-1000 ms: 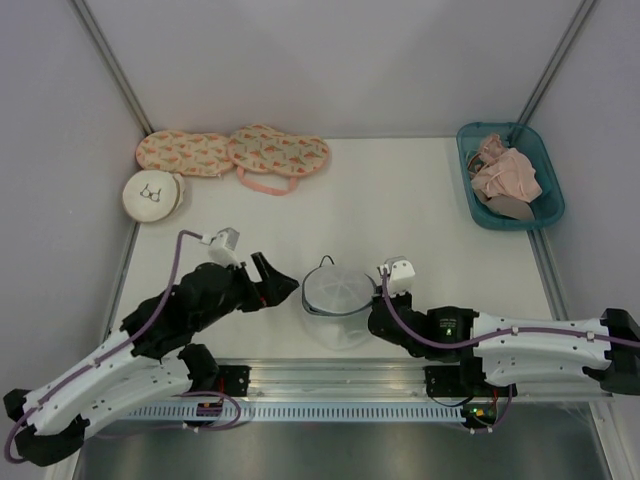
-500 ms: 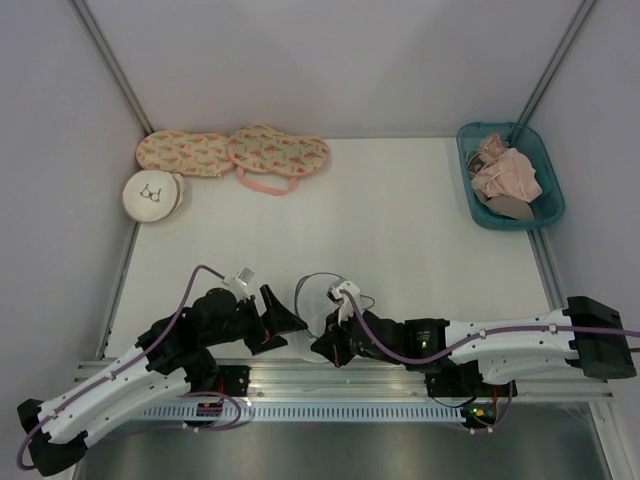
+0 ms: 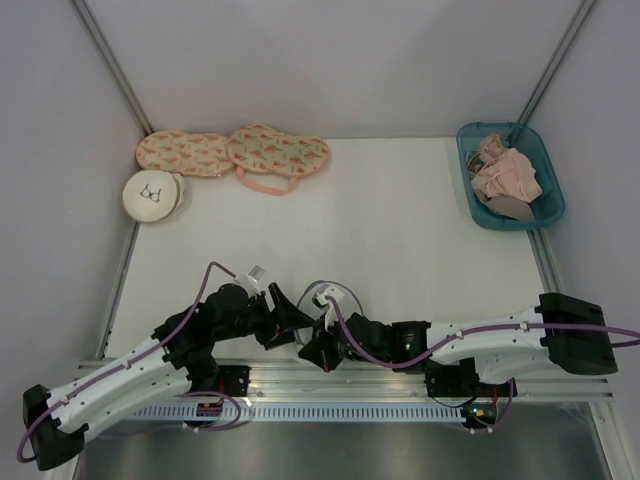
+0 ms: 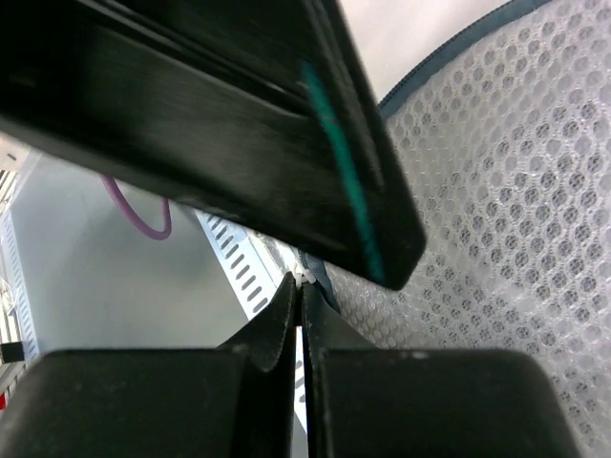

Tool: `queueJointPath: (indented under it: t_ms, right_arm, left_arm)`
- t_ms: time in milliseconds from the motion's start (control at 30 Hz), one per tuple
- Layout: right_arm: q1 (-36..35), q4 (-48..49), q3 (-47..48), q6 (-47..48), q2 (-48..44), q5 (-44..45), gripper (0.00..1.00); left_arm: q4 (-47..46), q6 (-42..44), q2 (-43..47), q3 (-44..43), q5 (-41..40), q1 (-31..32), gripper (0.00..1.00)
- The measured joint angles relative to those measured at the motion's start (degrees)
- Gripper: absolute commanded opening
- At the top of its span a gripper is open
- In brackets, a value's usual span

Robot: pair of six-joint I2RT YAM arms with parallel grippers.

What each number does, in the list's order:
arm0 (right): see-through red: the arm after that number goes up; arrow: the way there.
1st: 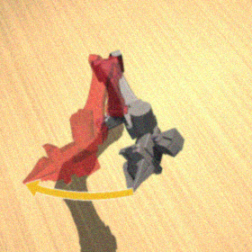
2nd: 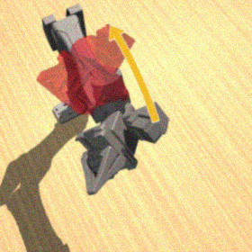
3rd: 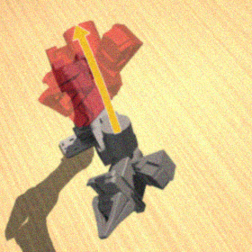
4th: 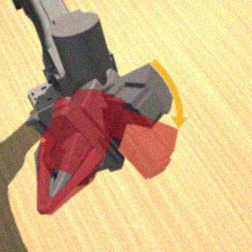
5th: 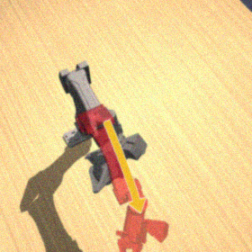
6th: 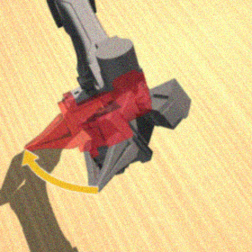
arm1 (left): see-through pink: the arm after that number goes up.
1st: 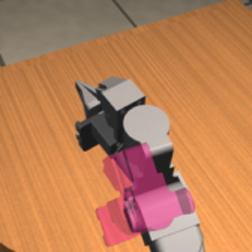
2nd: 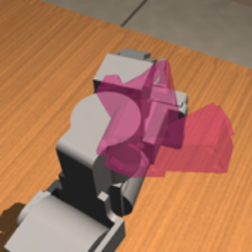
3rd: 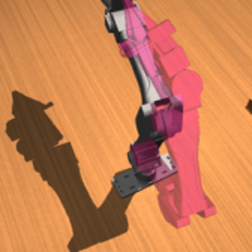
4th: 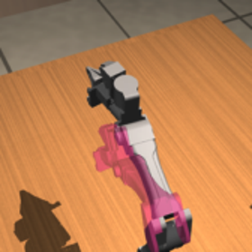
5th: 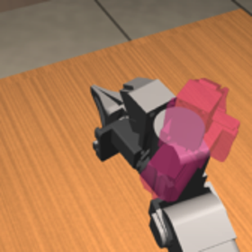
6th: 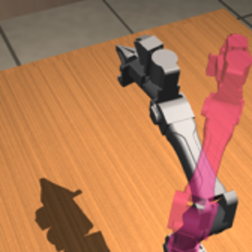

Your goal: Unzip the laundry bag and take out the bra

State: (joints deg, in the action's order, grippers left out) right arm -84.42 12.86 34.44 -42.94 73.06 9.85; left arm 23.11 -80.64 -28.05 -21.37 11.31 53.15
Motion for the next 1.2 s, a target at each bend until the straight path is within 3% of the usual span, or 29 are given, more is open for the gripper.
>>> queueJointPath:
  t_ms: [200,367,633,967,1200]
  right_arm:
    - [0.0,-1.97,0.0,0.94,-3.15,1.33,0.0]
    - [0.02,-4.31,0.0,1.44,-6.08,2.82,0.0]
    - [0.2,-7.87,2.38,1.86,-4.61,1.75,0.0]
    - [-0.5,-13.68,3.02,1.79,-1.62,-2.64,0.0]
    - [-0.94,-19.54,3.76,0.44,0.46,-0.81,0.0]
  left_arm:
    - [-0.94,1.9,-2.91,0.0,-1.99,0.0,0.29]
    - [-1.44,3.45,-2.19,-0.31,-3.76,0.02,0.14]
    - [-0.52,6.03,-3.43,-2.8,-6.51,0.2,0.02]
    - [4.13,9.75,-4.2,-5.7,-9.46,0.24,0.02]
    - [5.51,11.26,-4.2,-6.34,-9.62,0.22,0.02]
